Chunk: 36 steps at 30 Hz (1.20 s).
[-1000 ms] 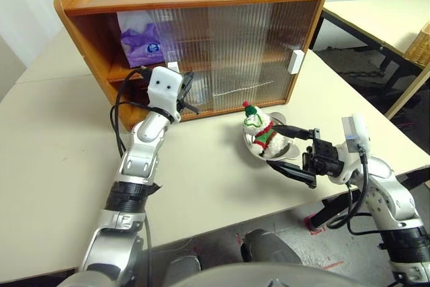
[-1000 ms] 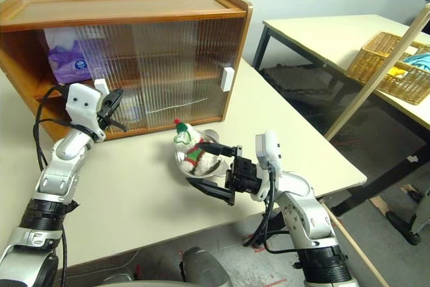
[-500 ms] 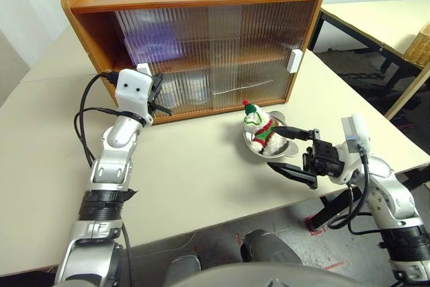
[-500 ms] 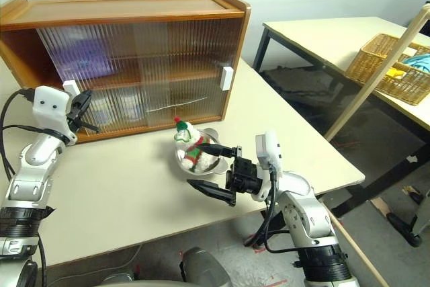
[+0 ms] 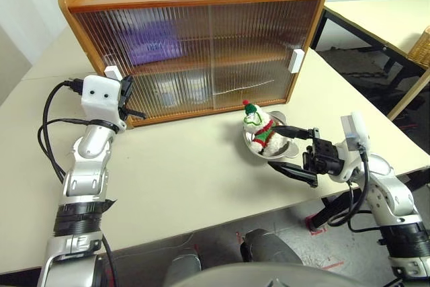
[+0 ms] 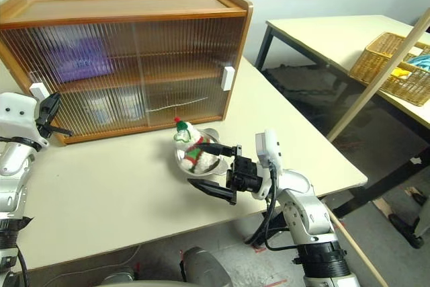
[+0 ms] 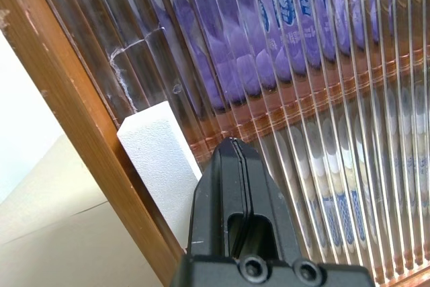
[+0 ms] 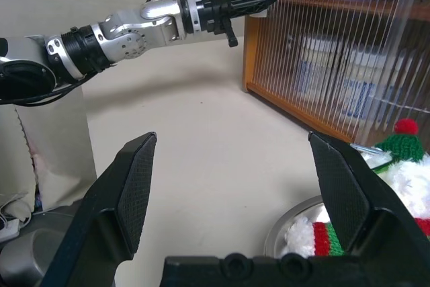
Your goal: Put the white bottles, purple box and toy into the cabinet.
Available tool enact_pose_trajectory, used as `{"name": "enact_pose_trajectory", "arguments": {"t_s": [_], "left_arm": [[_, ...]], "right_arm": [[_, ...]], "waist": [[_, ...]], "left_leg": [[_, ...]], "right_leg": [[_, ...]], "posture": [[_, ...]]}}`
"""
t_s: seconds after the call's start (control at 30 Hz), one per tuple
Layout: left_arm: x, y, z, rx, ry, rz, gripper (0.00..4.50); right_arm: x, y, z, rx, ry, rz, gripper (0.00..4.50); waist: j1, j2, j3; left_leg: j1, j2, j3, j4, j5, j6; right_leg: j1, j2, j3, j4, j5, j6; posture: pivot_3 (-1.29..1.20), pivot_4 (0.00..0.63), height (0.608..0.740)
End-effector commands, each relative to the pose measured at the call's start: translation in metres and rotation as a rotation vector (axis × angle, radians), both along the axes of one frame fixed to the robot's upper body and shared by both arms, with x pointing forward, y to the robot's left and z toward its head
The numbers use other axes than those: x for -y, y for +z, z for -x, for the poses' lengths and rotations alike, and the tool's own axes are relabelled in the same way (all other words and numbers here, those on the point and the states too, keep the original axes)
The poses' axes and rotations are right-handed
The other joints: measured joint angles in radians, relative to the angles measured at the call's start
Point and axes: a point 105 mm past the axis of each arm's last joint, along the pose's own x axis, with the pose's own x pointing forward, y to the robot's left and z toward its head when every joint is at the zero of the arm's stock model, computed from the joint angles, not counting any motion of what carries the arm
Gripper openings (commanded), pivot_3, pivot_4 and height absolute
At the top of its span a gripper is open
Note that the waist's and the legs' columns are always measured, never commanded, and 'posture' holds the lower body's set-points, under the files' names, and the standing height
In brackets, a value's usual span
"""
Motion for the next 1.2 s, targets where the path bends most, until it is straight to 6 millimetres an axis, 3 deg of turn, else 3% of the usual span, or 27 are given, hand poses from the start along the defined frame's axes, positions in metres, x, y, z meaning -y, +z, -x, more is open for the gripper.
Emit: {"name": "enact_pose_trajectory", "arguments": {"t_s": [0.03, 0.13, 0.23, 0.33, 0.57, 0.67, 0.87, 0.97, 1.2], "left_arm": [[-0.027, 0.002, 0.006, 0.006, 0.104, 0.026, 0.04], [-0.018, 0.0, 0.004, 0.009, 0.054, 0.072, 0.04], [-0.001, 0.001, 0.0, 0.032, -0.081, 0.228, 0.04], [0.028, -0.001, 0.005, -0.01, -0.319, 0.237, 0.88], [0.051, -0.021, 0.036, -0.126, -0.626, 0.31, 3.36], [0.055, -0.038, 0.059, -0.227, -0.73, 0.343, 4.47], [0.065, -0.045, 0.088, -0.27, -0.862, 0.38, 4.5], [0.064, -0.051, 0.096, -0.288, -0.894, 0.389, 4.5], [0.061, -0.06, 0.108, -0.338, -0.932, 0.302, 4.5]], "right_arm": [[-0.002, -0.001, -0.001, 0.006, 0.004, 0.01, 4.5], [0.0, 0.0, -0.001, 0.007, -0.009, 0.009, 4.5], [0.007, 0.003, -0.004, 0.012, -0.043, 0.005, 4.5], [0.018, 0.008, -0.011, 0.019, -0.095, -0.004, 4.5], [0.05, 0.014, -0.029, 0.009, -0.238, 0.003, 4.5], [0.072, 0.014, -0.049, -0.016, -0.38, 0.027, 3.49], [0.078, 0.025, -0.075, 0.0, -0.517, -0.006, 1.15], [0.087, 0.041, -0.094, 0.017, -0.648, -0.096, 0.05], [0.094, 0.051, -0.109, 0.021, -0.781, -0.122, 0.02]], "waist": [[0.001, 0.0, 0.0], [0.002, 0.0, 0.0], [0.008, 0.0, 0.0], [0.022, 0.0, 0.0], [0.038, 0.0, 0.0], [0.038, 0.003, -0.002], [0.04, 0.004, -0.003], [0.04, 0.007, -0.005], [0.046, 0.009, -0.006]], "left_leg": [[0.0, 0.0, 0.0, 0.0, 0.0, 0.0], [0.0, 0.0, 0.0, 0.0, 0.0, 0.0], [0.0, 0.0, 0.0, 0.0, 0.0, 0.0], [-0.001, 0.0, 0.0, 0.0, 0.0, 0.0], [-0.003, 0.001, -0.001, 0.001, -0.006, -0.001], [-0.008, 0.002, -0.001, 0.001, -0.008, 0.0], [-0.012, 0.006, -0.001, 0.001, -0.01, 0.003], [-0.012, 0.007, -0.001, 0.002, -0.01, 0.004], [-0.011, 0.01, -0.004, 0.002, -0.01, 0.005]], "right_leg": [[0.0, 0.0, 0.0, 0.0, 0.0, 0.0], [0.0, 0.0, 0.0, 0.0, 0.0, 0.0], [0.0, 0.0, 0.0, 0.0, 0.0, 0.0], [0.0, 0.0, 0.0, 0.0, 0.0, 0.0], [-0.002, -0.001, 0.0, -0.001, 0.002, -0.011], [-0.006, -0.001, 0.0, -0.001, 0.0, -0.012], [-0.01, 0.0, -0.002, 0.0, -0.002, -0.012], [-0.009, 0.0, -0.002, 0.0, -0.002, -0.012], [-0.009, 0.0, -0.003, 0.0, 0.0, -0.013]], "posture": [[-0.17, 0.0, 0.74], [-0.18, 0.003, 0.74], [-0.18, 0.003, 0.74], [-0.19, 0.004, 0.74], [-0.19, 0.005, 0.74], [-0.2, 0.007, 0.74], [-0.19, 0.009, 0.74], [-0.18, 0.01, 0.74], [-0.17, 0.011, 0.74]]}}
